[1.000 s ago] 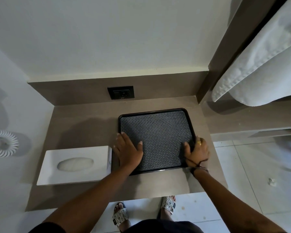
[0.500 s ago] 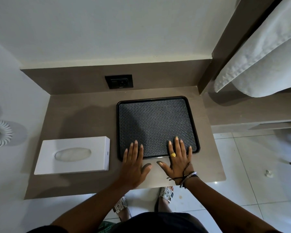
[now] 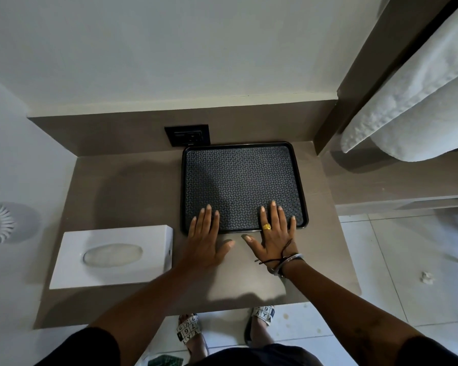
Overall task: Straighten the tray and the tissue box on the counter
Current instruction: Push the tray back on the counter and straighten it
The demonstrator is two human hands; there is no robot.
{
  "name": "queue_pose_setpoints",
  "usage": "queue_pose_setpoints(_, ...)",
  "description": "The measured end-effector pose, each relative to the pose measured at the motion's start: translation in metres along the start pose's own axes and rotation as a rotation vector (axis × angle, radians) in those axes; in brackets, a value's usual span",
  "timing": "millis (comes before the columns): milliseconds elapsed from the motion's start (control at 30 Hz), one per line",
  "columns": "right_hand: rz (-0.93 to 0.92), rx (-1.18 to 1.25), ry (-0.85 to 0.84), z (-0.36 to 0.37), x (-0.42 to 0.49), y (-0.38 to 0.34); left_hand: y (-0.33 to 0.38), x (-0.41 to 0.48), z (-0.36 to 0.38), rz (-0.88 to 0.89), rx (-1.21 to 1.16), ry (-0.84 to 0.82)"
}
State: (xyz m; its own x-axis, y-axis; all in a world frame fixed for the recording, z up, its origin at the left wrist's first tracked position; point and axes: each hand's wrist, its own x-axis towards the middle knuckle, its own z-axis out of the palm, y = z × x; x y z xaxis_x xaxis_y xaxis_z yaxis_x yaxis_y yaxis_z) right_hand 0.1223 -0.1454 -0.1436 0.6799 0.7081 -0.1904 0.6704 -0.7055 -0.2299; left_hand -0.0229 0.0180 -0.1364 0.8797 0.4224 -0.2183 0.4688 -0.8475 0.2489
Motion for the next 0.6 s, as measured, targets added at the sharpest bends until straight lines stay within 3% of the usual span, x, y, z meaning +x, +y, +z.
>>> queue_pose_setpoints(267, -0.013, 0.017, 0.045, 0.0, 0.009, 0.001, -0.007, 0.004, -0.004, 0.007, 0.028, -0.02)
queue_pose_setpoints(400, -0.054, 0.063, 0.147, -0.004, 0.001, -0.009, -0.005, 0.0, -0.016, -0.001, -0.045, 0.028)
queue_pose_setpoints(500, -0.213, 0.072, 0.176, 0.001, -0.018, -0.024, -0.014, -0.004, -0.033, 0.013, -0.164, 0.117)
queue_pose_setpoints(600, -0.416, 0.028, 0.087, 0.016, -0.038, -0.047, -0.05, -0.015, -0.056, 0.092, -0.169, 0.123)
